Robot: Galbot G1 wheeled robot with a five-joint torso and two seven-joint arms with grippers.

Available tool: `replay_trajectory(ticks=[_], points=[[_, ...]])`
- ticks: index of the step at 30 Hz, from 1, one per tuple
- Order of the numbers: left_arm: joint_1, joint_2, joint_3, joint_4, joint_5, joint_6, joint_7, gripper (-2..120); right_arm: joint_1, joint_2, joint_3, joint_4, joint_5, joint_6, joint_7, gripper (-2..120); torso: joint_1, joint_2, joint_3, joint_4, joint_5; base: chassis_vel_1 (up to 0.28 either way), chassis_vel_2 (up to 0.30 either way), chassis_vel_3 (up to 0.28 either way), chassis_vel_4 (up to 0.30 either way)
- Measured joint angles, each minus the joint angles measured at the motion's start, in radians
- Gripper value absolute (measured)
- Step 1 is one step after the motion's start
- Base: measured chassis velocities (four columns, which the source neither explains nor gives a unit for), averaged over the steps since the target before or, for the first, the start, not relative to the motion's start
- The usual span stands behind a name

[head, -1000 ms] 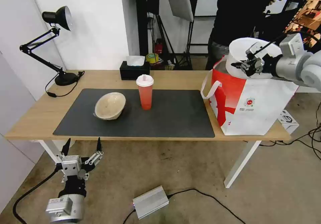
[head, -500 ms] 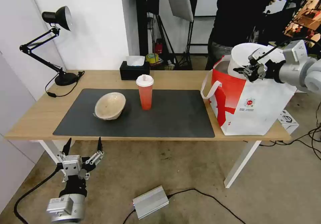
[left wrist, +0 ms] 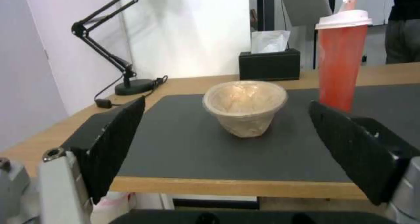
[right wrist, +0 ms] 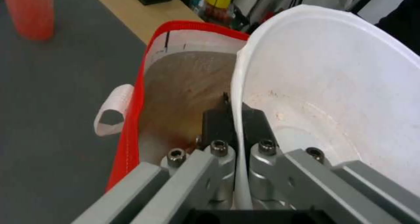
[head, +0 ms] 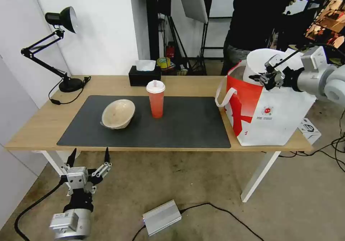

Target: Pick up the trash from the table and place it into the takeout bag.

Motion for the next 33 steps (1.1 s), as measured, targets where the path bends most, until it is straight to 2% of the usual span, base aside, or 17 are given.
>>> replay_trajectory(ticks=[4,5,8,10,14,15,18,19,20,23,33], points=[[0.001,0.000,0.000,0.000,0.001,0.000,0.000,100,0.005,0.006,-0.002,-0.003,0.005,0.000,0.009,13,0.000,0.000,0.000,0.0000,0.0000,0.000,0.000,0.000,0.000],[0.001,0.000,0.000,0.000,0.001,0.000,0.000,100,0.005,0.006,-0.002,-0.003,0.005,0.000,0.009,13,0.000,0.000,0.000,0.0000,0.0000,0.000,0.000,0.000,0.000],[0.001,0.000,0.000,0.000,0.003,0.001,0.000,100,0.016,0.011,-0.004,-0.005,0.009,-0.001,0.010,28,0.000,0.000,0.000,0.0000,0.0000,0.000,0.000,0.000,0.000],[0.001,0.000,0.001,0.000,0.004,0.001,0.000,100,0.019,0.012,-0.004,-0.005,0.010,-0.002,0.010,30,0.000,0.000,0.000,0.0000,0.0000,0.000,0.000,0.000,0.000],[0.001,0.000,0.001,0.000,0.005,0.001,0.000,100,0.027,0.012,-0.006,-0.002,0.013,-0.003,0.010,49,0.000,0.000,0.000,0.0000,0.0000,0.000,0.000,0.000,0.000],[0.001,0.000,0.001,0.000,0.005,0.001,0.000,100,0.027,0.012,-0.006,-0.002,0.013,-0.003,0.010,49,0.000,0.000,0.000,0.0000,0.0000,0.000,0.000,0.000,0.000],[0.001,0.000,0.001,0.000,0.005,0.002,0.000,100,0.030,0.011,-0.006,0.000,0.017,-0.004,0.010,59,0.000,0.000,0.000,0.0000,0.0000,0.000,0.000,0.000,0.000],[0.001,0.000,0.002,0.000,0.005,0.002,0.000,100,0.033,0.008,-0.007,0.003,0.019,-0.004,0.010,66,0.000,0.000,0.000,0.0000,-0.0001,0.000,0.000,0.000,0.000],[0.001,0.000,0.002,0.000,0.005,0.002,0.000,100,0.033,0.008,-0.007,0.003,0.019,-0.004,0.010,66,0.000,0.000,0.000,0.0000,-0.0001,0.000,0.000,0.000,0.000],[0.001,0.000,0.005,0.000,0.005,0.002,0.000,100,0.038,0.004,-0.008,0.007,0.023,-0.005,0.010,82,0.000,0.000,0.000,0.0000,0.0000,0.000,0.000,0.000,0.000],[0.002,0.001,0.004,-0.001,0.006,0.003,0.001,100,0.057,0.000,0.006,0.008,0.033,-0.006,0.014,84,0.000,0.000,0.000,0.0000,0.0000,0.000,0.000,0.000,0.000]])
